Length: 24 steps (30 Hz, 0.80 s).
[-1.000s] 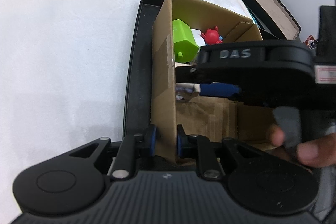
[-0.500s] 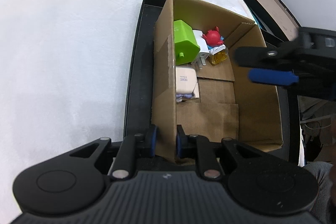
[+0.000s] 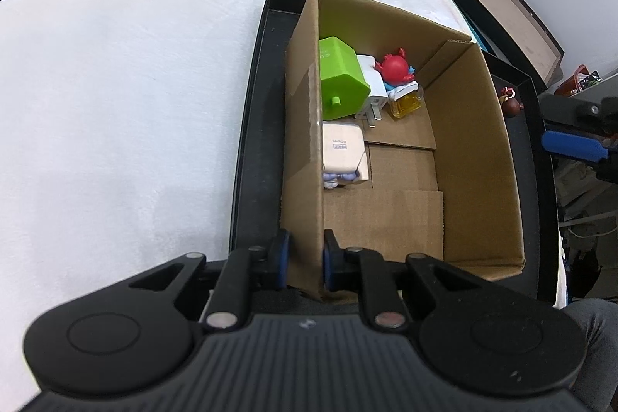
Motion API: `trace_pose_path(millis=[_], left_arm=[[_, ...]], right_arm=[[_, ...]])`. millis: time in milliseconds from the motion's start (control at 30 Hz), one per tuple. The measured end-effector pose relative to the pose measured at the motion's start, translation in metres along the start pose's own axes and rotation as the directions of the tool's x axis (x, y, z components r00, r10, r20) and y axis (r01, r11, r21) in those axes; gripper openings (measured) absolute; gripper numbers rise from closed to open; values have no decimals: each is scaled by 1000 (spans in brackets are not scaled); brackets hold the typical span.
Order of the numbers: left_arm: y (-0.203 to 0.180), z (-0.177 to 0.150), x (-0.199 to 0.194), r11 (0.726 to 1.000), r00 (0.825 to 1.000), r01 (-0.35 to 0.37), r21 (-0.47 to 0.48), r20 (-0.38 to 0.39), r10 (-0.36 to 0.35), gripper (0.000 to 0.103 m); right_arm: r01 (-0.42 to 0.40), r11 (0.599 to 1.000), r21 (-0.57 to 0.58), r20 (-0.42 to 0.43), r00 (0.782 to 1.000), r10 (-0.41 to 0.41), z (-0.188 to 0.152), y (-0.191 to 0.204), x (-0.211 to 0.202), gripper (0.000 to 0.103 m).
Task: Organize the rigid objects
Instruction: 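Move the right gripper back over the brown figure on the tray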
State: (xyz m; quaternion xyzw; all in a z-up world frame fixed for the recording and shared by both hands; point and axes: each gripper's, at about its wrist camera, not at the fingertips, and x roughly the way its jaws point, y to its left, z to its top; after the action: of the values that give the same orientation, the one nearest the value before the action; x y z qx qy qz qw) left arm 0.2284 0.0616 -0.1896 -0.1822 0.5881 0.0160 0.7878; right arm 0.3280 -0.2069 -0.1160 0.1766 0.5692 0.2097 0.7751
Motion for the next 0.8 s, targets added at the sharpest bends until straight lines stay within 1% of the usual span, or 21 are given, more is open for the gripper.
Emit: trace_pose_path(millis=[267,400,567,633,800], left_arm=[[-1,0,-1,1000,1000,-10,-4,-3,10,16],[-2,1,1,1000,1000,-18,-8,-8,18,15],[-3,2,2,1000,1000,-23,-14,-10,23,15],[-4,2,2,1000,1000,-26,-15,-11,26,15],[-3,4,3,999,999,-30,-20,-14,29,15]], right_arm=[[20,999,43,24,999,-21,10,-38,-14,48],[32,998,63,39,999,-34,15,-55,-20,55],[45,993,106,54,997,-51,23,-79,-22,57],[51,991,127,60,996,-59,27,-88,-21,61],[63,983,174,64,995,-75,37,-108,-12,61]])
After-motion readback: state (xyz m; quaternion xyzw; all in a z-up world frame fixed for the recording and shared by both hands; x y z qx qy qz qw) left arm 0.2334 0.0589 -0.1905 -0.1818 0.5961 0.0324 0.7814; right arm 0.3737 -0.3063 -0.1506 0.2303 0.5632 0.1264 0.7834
